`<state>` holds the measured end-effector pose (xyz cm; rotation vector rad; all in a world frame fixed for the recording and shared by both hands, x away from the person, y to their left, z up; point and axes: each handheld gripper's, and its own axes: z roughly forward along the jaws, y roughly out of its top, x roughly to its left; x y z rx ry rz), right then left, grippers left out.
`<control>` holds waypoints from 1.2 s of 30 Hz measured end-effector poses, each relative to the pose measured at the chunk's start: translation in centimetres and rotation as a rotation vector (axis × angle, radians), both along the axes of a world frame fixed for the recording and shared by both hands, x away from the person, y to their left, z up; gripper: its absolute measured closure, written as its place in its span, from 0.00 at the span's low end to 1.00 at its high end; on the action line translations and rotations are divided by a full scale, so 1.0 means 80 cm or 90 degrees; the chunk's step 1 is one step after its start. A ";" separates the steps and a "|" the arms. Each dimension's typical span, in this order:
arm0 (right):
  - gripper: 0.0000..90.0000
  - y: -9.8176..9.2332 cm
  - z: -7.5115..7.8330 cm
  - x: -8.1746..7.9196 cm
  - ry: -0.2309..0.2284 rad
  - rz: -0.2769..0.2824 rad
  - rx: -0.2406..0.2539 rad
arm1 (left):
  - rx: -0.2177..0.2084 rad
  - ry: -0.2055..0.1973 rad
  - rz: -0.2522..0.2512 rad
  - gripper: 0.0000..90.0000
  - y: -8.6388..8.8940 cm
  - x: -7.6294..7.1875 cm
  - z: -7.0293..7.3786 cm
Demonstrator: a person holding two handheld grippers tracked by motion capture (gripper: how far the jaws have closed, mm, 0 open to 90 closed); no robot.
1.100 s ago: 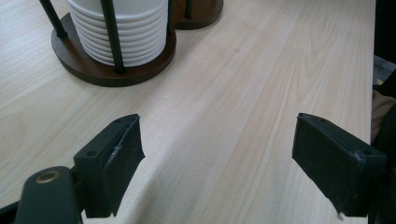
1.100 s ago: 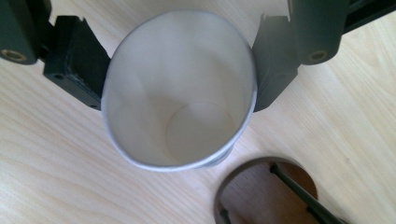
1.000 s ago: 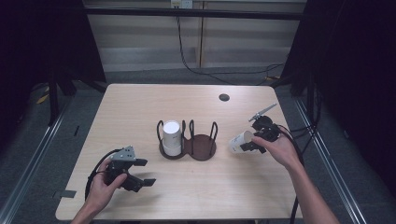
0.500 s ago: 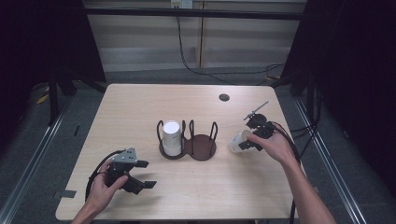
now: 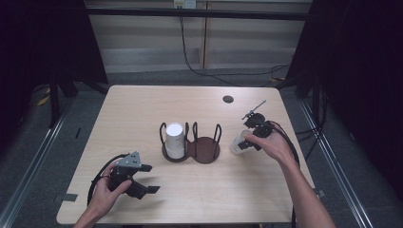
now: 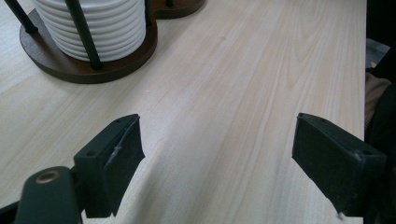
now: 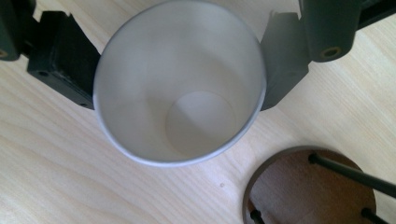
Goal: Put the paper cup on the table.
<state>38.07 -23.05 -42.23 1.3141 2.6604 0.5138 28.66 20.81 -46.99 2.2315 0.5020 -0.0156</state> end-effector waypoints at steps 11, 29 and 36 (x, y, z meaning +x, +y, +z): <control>0.20 0.010 -0.007 0.009 0.013 -0.005 0.011 | 0.005 0.000 0.003 0.18 0.000 0.001 0.000; 0.16 0.013 -0.002 0.002 0.000 -0.013 0.069 | 0.006 -0.005 0.006 0.18 0.001 -0.001 0.001; 0.15 0.003 -0.001 -0.004 -0.021 -0.039 0.101 | 0.000 -0.002 0.016 0.18 0.000 -0.001 0.001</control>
